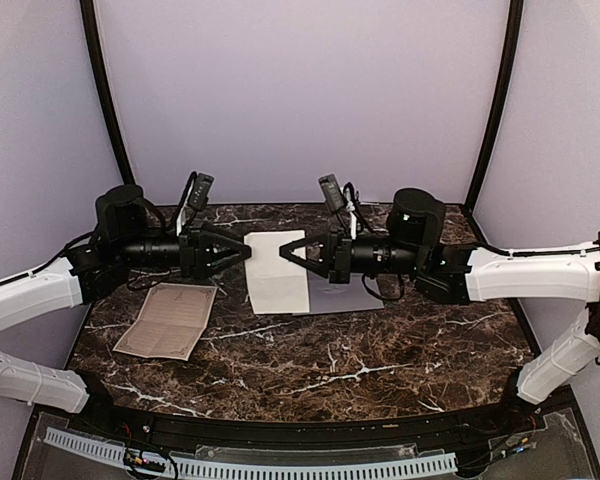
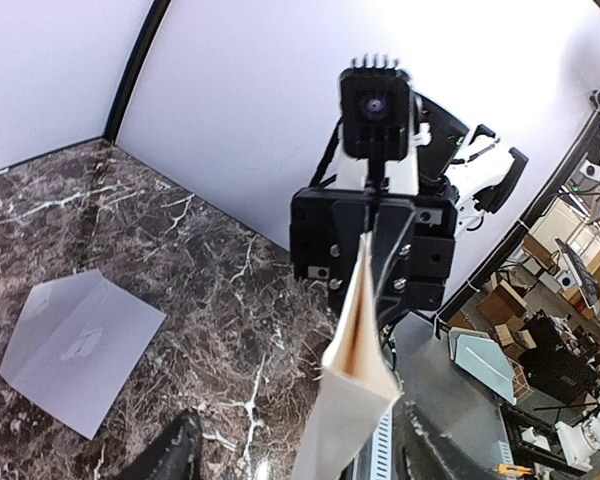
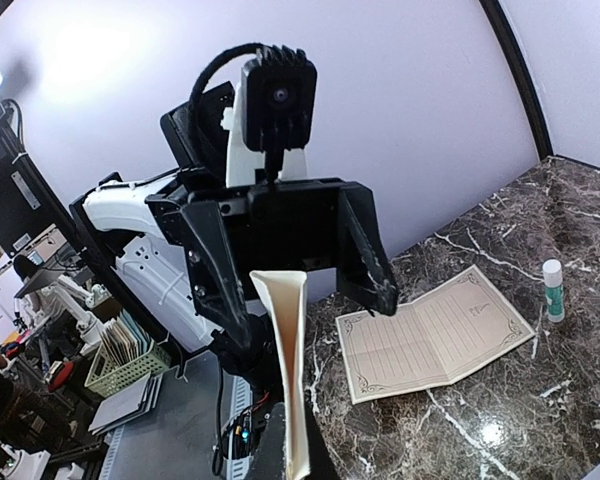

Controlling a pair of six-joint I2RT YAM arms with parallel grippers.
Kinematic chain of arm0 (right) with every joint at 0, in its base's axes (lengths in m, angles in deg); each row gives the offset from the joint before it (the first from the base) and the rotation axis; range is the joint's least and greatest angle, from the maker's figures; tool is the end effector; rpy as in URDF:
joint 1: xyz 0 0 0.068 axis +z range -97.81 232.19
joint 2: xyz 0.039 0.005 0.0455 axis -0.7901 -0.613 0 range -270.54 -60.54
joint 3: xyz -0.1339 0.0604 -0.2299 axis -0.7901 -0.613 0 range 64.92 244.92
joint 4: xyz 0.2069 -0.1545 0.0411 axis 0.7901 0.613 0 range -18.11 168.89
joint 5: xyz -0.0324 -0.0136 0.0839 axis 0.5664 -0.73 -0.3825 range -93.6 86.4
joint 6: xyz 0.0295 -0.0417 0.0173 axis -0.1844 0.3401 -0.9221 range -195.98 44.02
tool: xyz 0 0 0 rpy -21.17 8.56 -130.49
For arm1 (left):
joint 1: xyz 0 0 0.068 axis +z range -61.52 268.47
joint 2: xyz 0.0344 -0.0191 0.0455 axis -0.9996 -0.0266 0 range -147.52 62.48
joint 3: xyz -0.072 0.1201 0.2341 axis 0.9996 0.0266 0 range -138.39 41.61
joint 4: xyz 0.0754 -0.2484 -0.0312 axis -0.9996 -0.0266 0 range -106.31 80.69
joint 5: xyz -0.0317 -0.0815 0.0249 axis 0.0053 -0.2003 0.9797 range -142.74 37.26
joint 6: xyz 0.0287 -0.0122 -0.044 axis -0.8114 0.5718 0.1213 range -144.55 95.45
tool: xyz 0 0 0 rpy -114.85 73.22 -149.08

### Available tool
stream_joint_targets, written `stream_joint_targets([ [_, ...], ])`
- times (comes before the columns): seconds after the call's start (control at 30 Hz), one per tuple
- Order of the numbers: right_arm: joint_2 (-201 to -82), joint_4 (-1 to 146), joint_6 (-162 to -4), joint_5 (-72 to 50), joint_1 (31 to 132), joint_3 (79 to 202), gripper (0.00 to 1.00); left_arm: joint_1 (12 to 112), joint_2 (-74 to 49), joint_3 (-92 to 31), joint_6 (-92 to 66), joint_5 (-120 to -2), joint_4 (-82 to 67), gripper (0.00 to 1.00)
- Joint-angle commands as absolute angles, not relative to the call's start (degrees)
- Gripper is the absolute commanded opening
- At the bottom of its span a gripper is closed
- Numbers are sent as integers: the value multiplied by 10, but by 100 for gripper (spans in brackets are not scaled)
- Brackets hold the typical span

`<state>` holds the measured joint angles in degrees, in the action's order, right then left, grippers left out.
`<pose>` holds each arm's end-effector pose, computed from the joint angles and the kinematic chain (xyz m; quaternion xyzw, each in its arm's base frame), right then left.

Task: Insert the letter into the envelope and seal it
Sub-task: Fold the letter.

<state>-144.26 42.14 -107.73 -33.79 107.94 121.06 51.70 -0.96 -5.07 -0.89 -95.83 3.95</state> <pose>0.1771 0.2916 0.3196 -0.3227 0.6160 0.6115 0.3776 0.1887 -0.1713 0.3304 0.3273 0.6443 -0.5518 0.4161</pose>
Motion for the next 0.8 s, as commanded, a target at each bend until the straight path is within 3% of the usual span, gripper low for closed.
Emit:
stream_joint_targets([
  [0.0, -1445, 436, -1060, -365, 1080, 1226, 0, 517, -5, -58, 12, -995, 82, 62],
  [0.3, -1447, 432, -1060, -379, 1081, 1232, 0, 517, -54, -82, 23, -1068, 87, 64],
  [0.37, -1448, 433, -1061, -381, 1082, 1233, 0, 517, -60, -82, 26, -1076, 92, 53],
  [0.4, -1448, 434, -1060, -381, 1081, 1232, 0, 517, -59, -81, 28, -1077, 95, 39],
  [0.53, -1444, 438, -1060, -373, 1081, 1225, 0, 517, -52, -74, 35, -1072, 107, 8],
  [0.6, -1440, 438, -1059, -365, 1081, 1221, 0, 517, -47, -69, 38, -1067, 113, 1],
  [0.77, -1433, 449, -1056, -338, 1079, 1210, 0, 520, -36, -56, 49, -1059, 125, 0],
])
